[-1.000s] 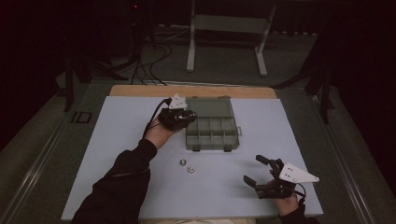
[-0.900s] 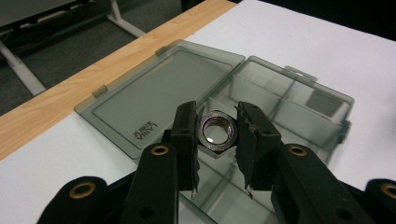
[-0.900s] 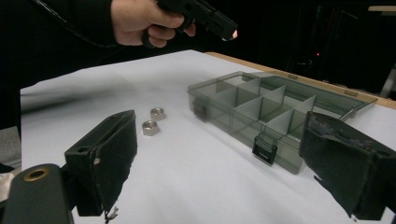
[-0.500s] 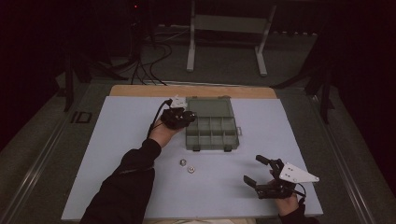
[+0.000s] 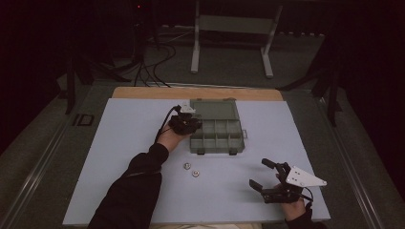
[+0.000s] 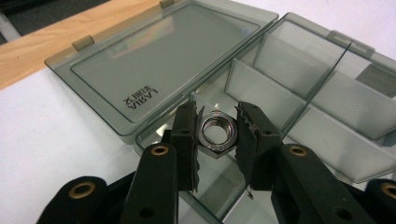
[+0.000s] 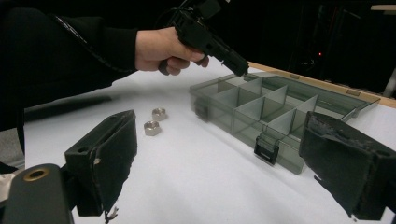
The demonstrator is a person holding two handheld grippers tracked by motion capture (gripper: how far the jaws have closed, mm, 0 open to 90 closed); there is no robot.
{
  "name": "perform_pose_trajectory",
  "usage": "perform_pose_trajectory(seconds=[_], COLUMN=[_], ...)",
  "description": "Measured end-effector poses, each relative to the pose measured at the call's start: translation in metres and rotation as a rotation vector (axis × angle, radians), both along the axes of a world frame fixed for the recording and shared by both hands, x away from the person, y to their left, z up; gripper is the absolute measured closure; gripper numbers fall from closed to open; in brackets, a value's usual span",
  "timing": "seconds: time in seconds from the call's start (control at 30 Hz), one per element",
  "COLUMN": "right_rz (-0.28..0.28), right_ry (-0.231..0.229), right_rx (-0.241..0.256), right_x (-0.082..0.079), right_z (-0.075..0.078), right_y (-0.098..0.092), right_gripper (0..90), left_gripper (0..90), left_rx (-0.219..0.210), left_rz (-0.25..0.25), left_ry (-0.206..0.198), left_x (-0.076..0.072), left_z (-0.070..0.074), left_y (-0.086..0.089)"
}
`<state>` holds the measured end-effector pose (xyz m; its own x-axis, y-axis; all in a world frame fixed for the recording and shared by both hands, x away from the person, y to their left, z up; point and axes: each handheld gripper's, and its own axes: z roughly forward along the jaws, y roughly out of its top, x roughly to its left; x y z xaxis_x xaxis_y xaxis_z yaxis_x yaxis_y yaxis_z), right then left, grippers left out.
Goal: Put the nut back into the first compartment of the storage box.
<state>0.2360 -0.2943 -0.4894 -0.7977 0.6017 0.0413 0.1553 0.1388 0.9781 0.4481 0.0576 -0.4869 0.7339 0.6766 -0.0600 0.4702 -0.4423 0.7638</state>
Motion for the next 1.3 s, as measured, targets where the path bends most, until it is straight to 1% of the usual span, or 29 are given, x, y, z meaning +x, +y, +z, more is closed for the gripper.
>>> perform_pose_trajectory(seconds=[0.2,0.3,0.37,0.4,0.43,0.47,0.5,0.53,0.57,0.6,0.63,0.67,0.7,0.73,0.8,0.87,0.93,0.97,1.0,1.07,1.1,1.13,1.2,1.23,1.3], right_rz=[0.003,0.004,0.005,0.005,0.005,0.005,0.004,0.004,0.004,0.004,0.004,0.004,0.004,0.004,0.003,0.003,0.002,0.002,0.001,0.0,0.0,0.0,0.0,0.001,0.0], right_ry=[0.001,0.002,0.002,0.002,0.002,0.002,0.001,0.001,0.001,0.002,0.002,0.002,0.001,0.002,0.002,0.001,0.001,0.001,0.0,0.0,0.0,0.0,-0.001,-0.002,-0.003], right_rx=[0.001,0.002,0.0,0.001,0.002,0.002,0.002,0.003,0.003,0.003,0.002,0.002,0.002,0.001,0.0,0.001,-0.001,-0.001,-0.001,0.0,0.0,-0.001,-0.002,-0.001,-0.001], right_x=[0.0,0.0,0.0,0.0,0.0,0.0,0.0,0.0,0.0,0.0,0.0,0.0,-0.001,0.0,0.0,0.0,0.0,0.0,0.0,-0.001,0.0,-0.001,-0.001,-0.001,-0.001], right_z=[0.0,0.0,0.0,0.0,0.0,0.0,0.0,0.0,0.0,0.0,0.0,0.0,0.0,0.0,0.0,0.0,0.0,0.0,0.0,0.0,0.0,0.0,0.0,0.0,0.0], right_y=[0.0,0.0,0.0,0.0,0.0,0.0,0.0,0.0,0.0,0.0,0.0,0.0,0.0,0.0,0.0,0.0,0.0,0.0,0.0,0.0,0.0,0.0,0.0,0.0,0.0], right_gripper=[11.4,11.5,11.5,11.5,11.5,11.5,11.5,11.5,11.5,11.5,11.5,11.5,11.5,11.5,11.5,11.5,11.5,11.5,11.5,11.5,11.5,11.5,11.5,11.5,11.5], left_gripper=[70.6,70.5,70.1,69.5,66.0,60.7,60.7,54.1,51.5,47.5,43.5,37.6,37.6,27.5,21.3,18.5,17.8,15.9,15.6,14.8,14.8,11.3,9.6,7.3,6.7], left_rx=[0.027,0.034,0.054,0.045,0.033,0.033,0.031,0.022,0.018,0.022,0.016,0.016,0.016,0.006,-0.011,-0.015,-0.023,-0.023,-0.032,-0.032,-0.043,-0.038,-0.05,-0.05,-0.058], left_rz=[-0.001,-0.003,-0.006,-0.003,0.006,0.006,0.026,0.031,0.04,0.043,0.041,0.041,0.041,0.044,0.047,0.047,0.049,0.049,0.042,0.046,0.033,0.04,0.035,0.039,0.033], left_ry=[0.018,0.033,0.03,0.027,0.018,0.018,0.007,0.006,-0.009,-0.011,-0.003,-0.003,-0.003,-0.006,0.004,0.007,0.013,0.013,0.014,0.009,0.017,0.012,0.012,0.005,0.003], left_x=[0.001,0.001,0.001,0.0,0.0,0.0,0.0,0.0,-0.001,-0.001,-0.001,-0.001,-0.001,-0.003,-0.004,-0.005,-0.006,-0.006,-0.007,-0.009,-0.011,-0.012,-0.016,-0.018,-0.021], left_z=[-0.007,-0.01,-0.011,-0.01,-0.009,-0.009,-0.005,-0.004,-0.001,0.001,0.002,0.002,0.002,0.009,0.012,0.014,0.017,0.017,0.021,0.022,0.024,0.025,0.029,0.03,0.033], left_y=[-0.003,-0.004,-0.006,-0.006,-0.006,-0.006,-0.005,-0.005,-0.004,-0.003,-0.003,-0.003,-0.003,-0.002,-0.001,0.0,0.001,0.001,0.003,0.003,0.004,0.004,0.005,0.006,0.006])
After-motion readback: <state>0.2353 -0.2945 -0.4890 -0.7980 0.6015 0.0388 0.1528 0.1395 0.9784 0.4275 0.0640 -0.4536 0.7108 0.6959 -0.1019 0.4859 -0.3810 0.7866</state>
